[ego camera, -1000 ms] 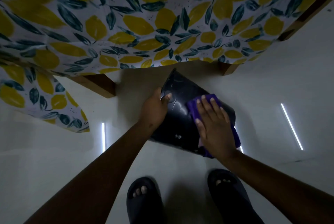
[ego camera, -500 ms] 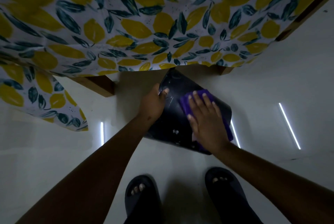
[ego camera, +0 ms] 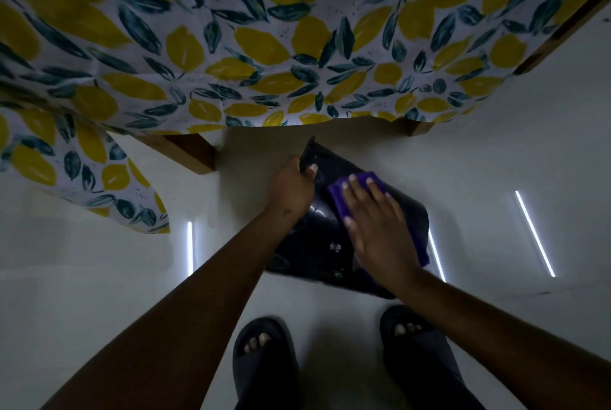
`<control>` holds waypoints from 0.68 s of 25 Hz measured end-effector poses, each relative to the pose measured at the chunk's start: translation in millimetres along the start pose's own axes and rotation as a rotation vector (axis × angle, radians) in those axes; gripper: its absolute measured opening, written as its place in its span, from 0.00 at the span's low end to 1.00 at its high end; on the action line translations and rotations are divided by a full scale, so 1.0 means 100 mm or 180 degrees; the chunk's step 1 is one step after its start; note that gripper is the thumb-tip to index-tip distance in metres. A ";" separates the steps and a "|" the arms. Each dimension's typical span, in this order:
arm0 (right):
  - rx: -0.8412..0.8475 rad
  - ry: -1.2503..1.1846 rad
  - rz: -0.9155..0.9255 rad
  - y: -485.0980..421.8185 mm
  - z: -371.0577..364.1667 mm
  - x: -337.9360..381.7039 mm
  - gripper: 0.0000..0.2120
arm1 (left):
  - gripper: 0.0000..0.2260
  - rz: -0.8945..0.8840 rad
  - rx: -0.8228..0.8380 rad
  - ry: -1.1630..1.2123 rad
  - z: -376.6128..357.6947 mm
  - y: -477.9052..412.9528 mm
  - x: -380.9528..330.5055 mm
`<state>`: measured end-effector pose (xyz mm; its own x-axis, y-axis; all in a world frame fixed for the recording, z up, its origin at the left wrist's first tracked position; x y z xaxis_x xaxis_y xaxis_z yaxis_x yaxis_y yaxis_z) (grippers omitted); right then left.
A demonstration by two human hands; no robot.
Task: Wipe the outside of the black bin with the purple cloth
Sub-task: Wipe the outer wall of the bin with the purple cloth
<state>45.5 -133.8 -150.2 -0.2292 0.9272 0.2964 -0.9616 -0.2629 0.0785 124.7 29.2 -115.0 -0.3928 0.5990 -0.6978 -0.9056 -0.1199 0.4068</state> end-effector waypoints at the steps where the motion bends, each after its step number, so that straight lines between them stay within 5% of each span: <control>1: 0.0026 0.0083 0.0177 0.06 -0.05 0.09 0.26 | 0.14 0.0068 0.0011 -0.0042 -0.02 -0.01 0.00; 8: -0.0013 -0.0648 -0.0682 -0.37 -0.01 -0.25 0.25 | 0.14 0.0096 -0.0030 -0.0337 -0.03 -0.12 -0.04; 12: 0.0080 0.0099 -0.0117 0.13 -0.06 -0.02 0.28 | 0.16 0.0174 0.0067 -0.0447 -0.08 -0.23 -0.10; 17: 0.0057 -0.0417 -0.0440 -0.47 -0.04 -0.24 0.24 | 0.20 -0.0195 0.0361 0.0318 0.04 0.00 0.04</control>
<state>95.4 -143.0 -164.8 -0.0725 0.9124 0.4028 -0.9795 -0.1412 0.1436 123.5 34.6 -116.0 -0.3563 0.5199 -0.7764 -0.9068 0.0081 0.4216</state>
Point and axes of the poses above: each hand's wrist, its own y-axis away from the middle knuckle, its own z-axis out of the back of the hand, x = y × z, the point moved 2 cm from there along -y, towards the middle knuckle, and after that the axes turned 4 degrees about y, right-handed, at the moved point
